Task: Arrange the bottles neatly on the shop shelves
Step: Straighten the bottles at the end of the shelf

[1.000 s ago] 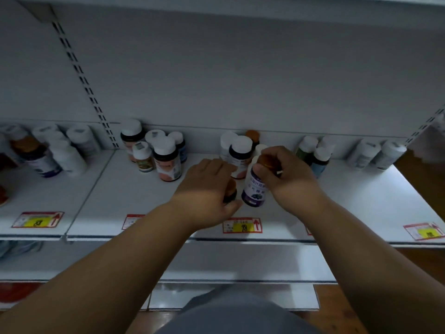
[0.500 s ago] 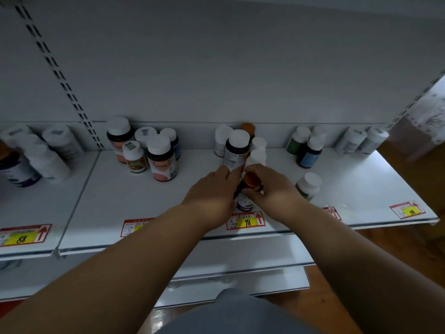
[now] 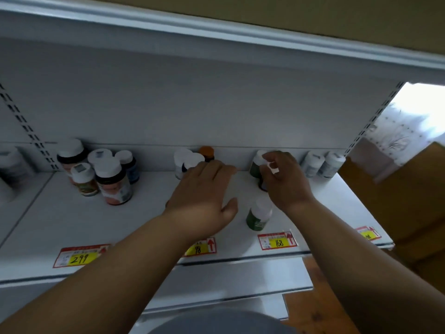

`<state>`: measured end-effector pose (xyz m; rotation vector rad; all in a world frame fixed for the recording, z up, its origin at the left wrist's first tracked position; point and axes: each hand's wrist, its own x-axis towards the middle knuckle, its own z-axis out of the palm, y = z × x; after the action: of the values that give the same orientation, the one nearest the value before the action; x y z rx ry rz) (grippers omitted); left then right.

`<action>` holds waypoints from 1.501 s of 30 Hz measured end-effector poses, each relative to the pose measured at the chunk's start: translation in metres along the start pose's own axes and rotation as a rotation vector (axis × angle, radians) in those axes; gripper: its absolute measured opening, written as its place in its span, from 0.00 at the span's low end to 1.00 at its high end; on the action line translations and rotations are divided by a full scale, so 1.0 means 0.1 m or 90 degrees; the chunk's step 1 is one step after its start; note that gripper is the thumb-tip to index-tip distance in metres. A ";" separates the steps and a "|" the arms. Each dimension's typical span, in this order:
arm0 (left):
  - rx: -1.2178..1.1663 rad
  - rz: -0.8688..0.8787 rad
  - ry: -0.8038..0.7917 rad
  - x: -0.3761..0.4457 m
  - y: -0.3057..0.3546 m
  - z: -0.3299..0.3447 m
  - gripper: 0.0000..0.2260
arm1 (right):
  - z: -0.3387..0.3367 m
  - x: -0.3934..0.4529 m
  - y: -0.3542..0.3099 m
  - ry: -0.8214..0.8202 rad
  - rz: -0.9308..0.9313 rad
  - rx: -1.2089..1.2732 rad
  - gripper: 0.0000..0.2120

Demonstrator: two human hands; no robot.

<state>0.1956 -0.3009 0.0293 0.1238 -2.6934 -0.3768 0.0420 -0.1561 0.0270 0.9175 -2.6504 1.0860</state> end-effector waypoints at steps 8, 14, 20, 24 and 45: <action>-0.017 -0.127 -0.032 0.48 0.58 0.49 0.24 | -0.04 0.59 0.93 -0.285 -0.147 -0.278 0.25; -0.036 -0.224 -0.020 0.52 0.83 0.65 0.23 | -0.04 0.69 1.14 -0.279 -0.187 -0.237 0.22; -0.123 -0.339 0.079 0.46 0.91 0.56 0.28 | -0.35 0.61 0.80 -0.207 -0.155 0.082 0.16; -0.171 -0.395 0.185 0.24 0.90 0.34 0.31 | -0.48 0.41 0.20 -0.181 -0.188 0.279 0.14; -0.055 -0.756 0.350 -3.88 -0.27 -1.70 0.35 | 1.67 -2.33 -3.75 -0.674 -0.223 0.654 0.10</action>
<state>0.6200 -0.3129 0.0186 1.5517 -1.7792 -0.6507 0.4657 -0.3637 0.0489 2.6021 -2.0906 2.3695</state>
